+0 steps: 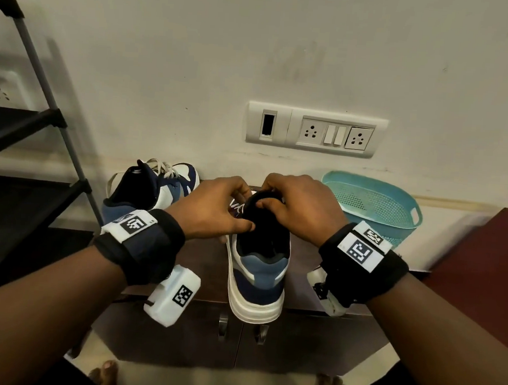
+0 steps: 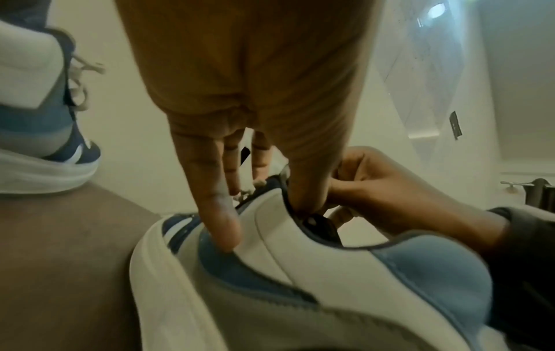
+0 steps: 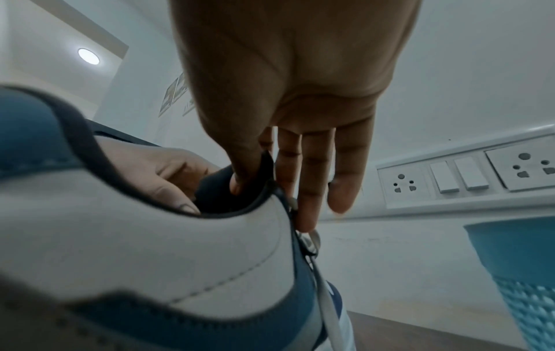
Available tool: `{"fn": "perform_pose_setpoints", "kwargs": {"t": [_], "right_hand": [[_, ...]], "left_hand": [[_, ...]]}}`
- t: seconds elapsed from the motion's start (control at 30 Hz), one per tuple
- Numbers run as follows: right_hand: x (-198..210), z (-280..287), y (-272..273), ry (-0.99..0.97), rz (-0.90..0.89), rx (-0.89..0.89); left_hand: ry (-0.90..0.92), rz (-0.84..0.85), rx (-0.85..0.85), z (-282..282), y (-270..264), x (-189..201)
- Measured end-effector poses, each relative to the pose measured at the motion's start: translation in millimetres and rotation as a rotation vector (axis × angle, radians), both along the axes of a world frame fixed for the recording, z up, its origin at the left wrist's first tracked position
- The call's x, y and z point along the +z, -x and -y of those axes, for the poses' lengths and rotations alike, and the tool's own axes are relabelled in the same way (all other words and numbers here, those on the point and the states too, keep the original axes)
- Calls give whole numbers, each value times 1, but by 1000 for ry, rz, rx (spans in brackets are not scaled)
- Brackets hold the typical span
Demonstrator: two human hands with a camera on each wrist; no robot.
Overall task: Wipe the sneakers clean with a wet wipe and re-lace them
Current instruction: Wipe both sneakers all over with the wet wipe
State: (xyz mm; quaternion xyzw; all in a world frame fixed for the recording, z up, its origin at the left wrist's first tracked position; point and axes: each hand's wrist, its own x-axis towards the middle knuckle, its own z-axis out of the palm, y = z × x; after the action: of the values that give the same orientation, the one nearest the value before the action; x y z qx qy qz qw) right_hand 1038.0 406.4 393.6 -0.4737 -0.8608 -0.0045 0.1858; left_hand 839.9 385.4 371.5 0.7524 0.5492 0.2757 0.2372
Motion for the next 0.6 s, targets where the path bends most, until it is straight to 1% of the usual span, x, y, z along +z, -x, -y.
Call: {"fn": "perform_pose_setpoints", "kwargs": {"t": [0.07, 0.13, 0.23, 0.33, 0.4, 0.53, 0.6], "right_hand": [[-2, 0, 2, -19, -3, -21], [-3, -1, 1, 21, -42, -66], [-2, -8, -3, 157, -218, -124], [-5, -11, -6, 244, -330, -145], [-5, -10, -5, 247, -336, -145], [-4, -6, -5, 237, -345, -158], [-4, -5, -6, 264, -361, -149]], "left_hand": [[39, 37, 61, 3, 0, -5], [56, 88, 86, 7, -2, -8], [106, 175, 74, 11, -3, -9], [118, 191, 67, 13, -2, -10], [58, 142, 54, 15, 1, -11], [-160, -25, 43, 24, 3, -4], [-268, -14, 66, 32, 3, 5]]}}
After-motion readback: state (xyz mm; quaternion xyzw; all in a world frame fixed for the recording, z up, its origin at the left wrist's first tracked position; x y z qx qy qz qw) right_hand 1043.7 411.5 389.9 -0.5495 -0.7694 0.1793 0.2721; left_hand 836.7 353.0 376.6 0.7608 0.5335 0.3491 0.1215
